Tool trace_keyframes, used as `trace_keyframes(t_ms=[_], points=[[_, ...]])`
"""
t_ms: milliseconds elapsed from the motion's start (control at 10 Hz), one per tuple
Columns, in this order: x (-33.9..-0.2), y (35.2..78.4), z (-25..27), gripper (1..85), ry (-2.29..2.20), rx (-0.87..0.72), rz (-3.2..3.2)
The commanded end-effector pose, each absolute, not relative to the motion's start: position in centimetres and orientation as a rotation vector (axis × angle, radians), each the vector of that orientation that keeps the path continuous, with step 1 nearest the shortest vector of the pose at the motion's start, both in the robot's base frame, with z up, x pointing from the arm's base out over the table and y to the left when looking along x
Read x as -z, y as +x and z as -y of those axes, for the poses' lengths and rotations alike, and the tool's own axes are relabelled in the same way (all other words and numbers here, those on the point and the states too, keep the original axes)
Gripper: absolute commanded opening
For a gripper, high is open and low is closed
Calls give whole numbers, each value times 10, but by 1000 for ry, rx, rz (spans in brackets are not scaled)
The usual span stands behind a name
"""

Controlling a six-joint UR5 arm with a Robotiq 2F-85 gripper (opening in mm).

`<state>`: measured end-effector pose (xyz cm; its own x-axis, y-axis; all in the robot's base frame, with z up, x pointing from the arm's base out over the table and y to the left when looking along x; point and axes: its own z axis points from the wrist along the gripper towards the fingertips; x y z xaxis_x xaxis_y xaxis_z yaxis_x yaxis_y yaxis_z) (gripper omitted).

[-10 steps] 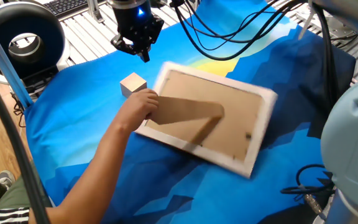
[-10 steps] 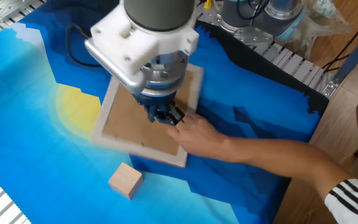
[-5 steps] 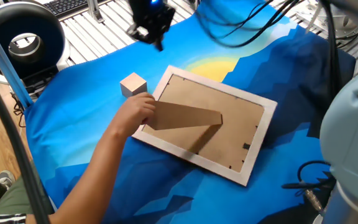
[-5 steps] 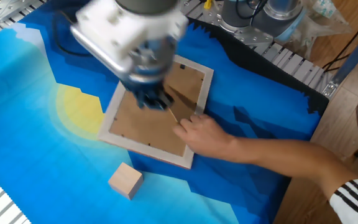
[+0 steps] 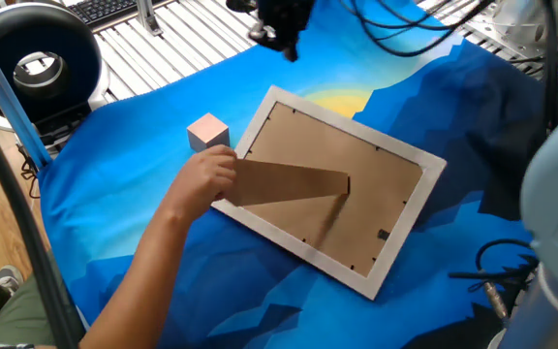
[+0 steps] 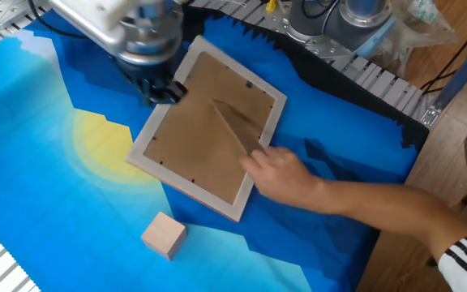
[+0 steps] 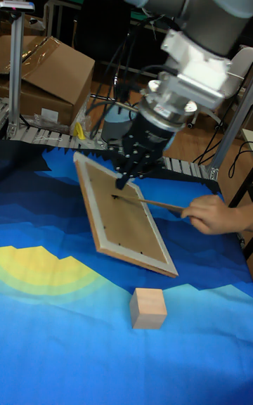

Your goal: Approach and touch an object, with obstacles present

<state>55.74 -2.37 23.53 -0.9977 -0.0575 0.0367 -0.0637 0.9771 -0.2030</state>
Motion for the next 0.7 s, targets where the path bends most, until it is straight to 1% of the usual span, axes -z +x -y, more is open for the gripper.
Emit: trace_keyframes(t_ms=[0, 300, 500, 600], points=[[-212, 552, 53, 10, 85, -276, 3137], [-197, 555, 53, 10, 81, -220, 3152], [-187, 559, 35, 10, 46, -113, 3156], [-181, 561, 36, 10, 46, -115, 3156]])
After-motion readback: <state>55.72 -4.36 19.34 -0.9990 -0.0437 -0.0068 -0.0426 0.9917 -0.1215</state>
